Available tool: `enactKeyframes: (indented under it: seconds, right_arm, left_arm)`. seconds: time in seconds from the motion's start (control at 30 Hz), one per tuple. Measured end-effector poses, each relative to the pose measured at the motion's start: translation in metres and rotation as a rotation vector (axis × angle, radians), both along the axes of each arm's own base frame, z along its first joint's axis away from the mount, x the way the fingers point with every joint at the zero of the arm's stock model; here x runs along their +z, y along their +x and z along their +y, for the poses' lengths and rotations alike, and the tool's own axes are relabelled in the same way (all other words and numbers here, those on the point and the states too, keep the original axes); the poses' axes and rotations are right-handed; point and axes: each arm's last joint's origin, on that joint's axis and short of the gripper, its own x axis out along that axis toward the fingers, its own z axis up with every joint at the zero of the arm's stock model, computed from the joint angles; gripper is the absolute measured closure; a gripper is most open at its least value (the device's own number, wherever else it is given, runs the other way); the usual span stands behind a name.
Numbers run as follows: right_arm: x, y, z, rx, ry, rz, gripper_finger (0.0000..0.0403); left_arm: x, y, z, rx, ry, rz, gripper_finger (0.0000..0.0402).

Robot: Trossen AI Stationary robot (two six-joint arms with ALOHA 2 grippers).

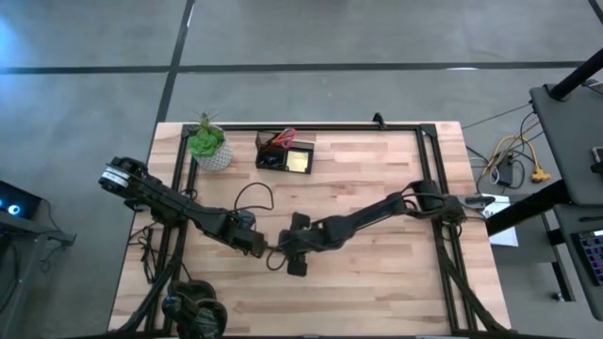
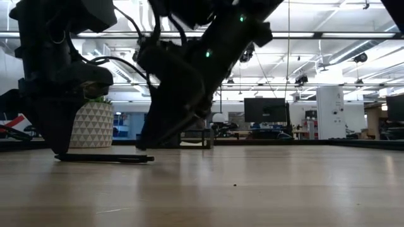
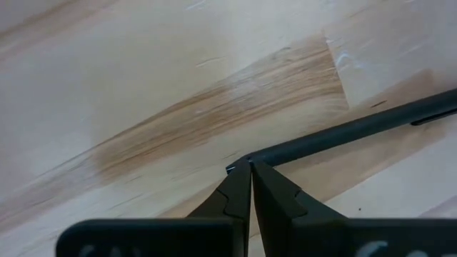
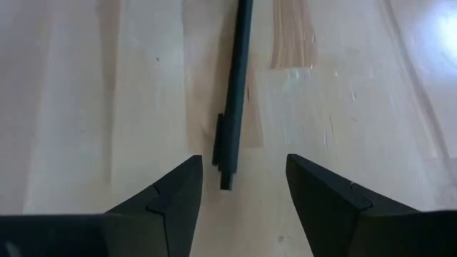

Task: Pick and place office supplies into organizer
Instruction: Put the pen into the top left section of the black desk organizer

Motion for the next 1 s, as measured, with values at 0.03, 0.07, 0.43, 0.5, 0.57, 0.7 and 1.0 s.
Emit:
enactKeyframes:
  seconds: [0.03, 0.07, 0.43, 0.5, 0.57, 0.7, 1.0]
  right_arm:
    - [-0.003, 0.001, 0.000, 0.002, -0.002, 0.004, 0.0204]
    - [-0.007, 0.002, 0.000, 0.004, -0.004, 0.010, 0.0204]
    - [-0.007, 0.008, 0.002, 0.045, -0.023, -0.005, 0.0205]
    - [-0.007, 0.008, 0.002, 0.040, -0.019, -0.005, 0.0206]
    - [-0.011, 0.006, 0.001, 0.037, -0.021, 0.010, 0.0210]
    - [-0.014, 0.004, 0.000, 0.041, -0.027, 0.021, 0.0221]
    - [-0.025, 0.004, 0.000, 0.057, -0.041, 0.037, 0.0266]
  left_arm:
    - [0.000, 0.000, 0.000, 0.000, 0.000, -0.001, 0.0402]
    - [0.000, 0.000, 0.000, 0.000, -0.001, -0.001, 0.0402]
    - [0.000, 0.000, 0.000, 0.000, -0.002, -0.004, 0.0402]
    - [0.000, 0.001, 0.000, 0.001, -0.003, -0.008, 0.0402]
    - [0.000, 0.002, -0.001, 0.002, -0.004, -0.022, 0.0402]
    - [0.000, 0.004, -0.001, 0.005, -0.005, -0.051, 0.0402]
    - [-0.002, 0.011, -0.004, 0.008, -0.013, -0.096, 0.0402]
